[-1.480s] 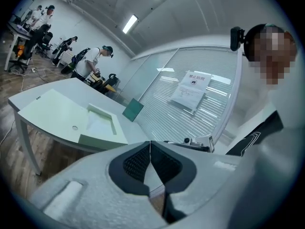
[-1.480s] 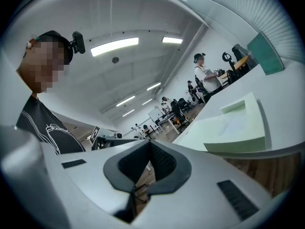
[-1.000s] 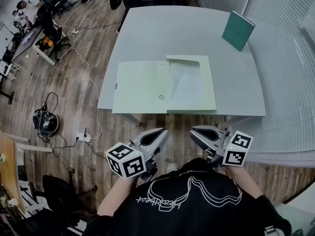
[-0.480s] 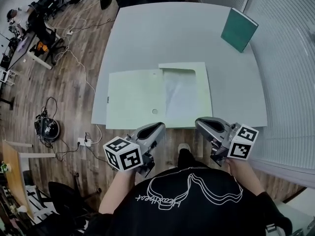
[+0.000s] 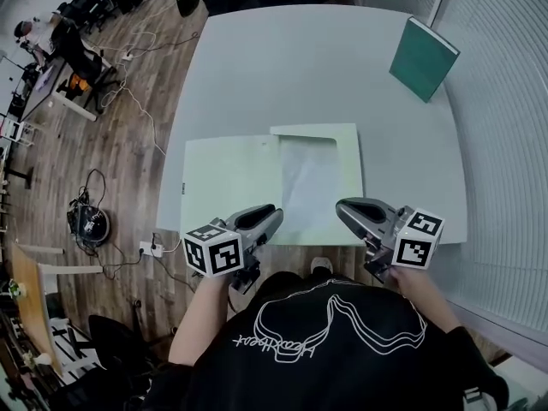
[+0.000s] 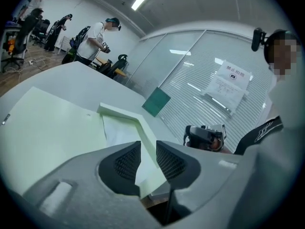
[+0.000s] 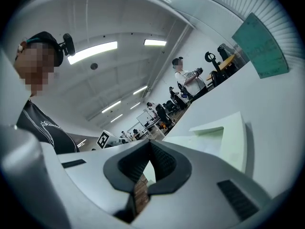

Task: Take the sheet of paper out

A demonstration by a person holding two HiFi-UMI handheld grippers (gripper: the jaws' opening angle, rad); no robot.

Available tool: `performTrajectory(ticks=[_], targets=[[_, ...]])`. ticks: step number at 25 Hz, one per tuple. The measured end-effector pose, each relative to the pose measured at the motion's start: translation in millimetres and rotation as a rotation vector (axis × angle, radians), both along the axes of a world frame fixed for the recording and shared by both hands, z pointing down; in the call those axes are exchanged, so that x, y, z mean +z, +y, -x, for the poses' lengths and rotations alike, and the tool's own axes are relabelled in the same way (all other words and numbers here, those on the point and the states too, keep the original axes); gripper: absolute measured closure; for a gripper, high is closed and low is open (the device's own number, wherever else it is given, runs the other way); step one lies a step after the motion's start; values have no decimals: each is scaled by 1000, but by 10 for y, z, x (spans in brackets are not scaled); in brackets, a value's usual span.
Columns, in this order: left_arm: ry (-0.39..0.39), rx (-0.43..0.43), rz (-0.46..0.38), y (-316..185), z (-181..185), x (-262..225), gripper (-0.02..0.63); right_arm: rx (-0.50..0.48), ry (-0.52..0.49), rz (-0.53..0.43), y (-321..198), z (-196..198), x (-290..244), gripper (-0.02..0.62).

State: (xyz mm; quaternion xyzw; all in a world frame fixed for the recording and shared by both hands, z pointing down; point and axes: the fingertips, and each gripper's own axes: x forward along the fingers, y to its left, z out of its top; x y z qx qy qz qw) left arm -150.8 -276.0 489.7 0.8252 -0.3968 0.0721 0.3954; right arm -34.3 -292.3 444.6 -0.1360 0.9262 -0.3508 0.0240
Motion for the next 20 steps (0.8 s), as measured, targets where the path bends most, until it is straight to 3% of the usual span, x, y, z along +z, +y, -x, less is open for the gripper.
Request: performTrajectory(ticks=[8,14,20], targets=[[-5,-14,95,-309,127,426,467,27,11,31,-210,-23,188,586],[-53,25,161,-493,157,745,449,88,37,68,-325,-126,297,586],[-45,66,240,-667,100,956,446,134,46,96,-410,-229,305,586]])
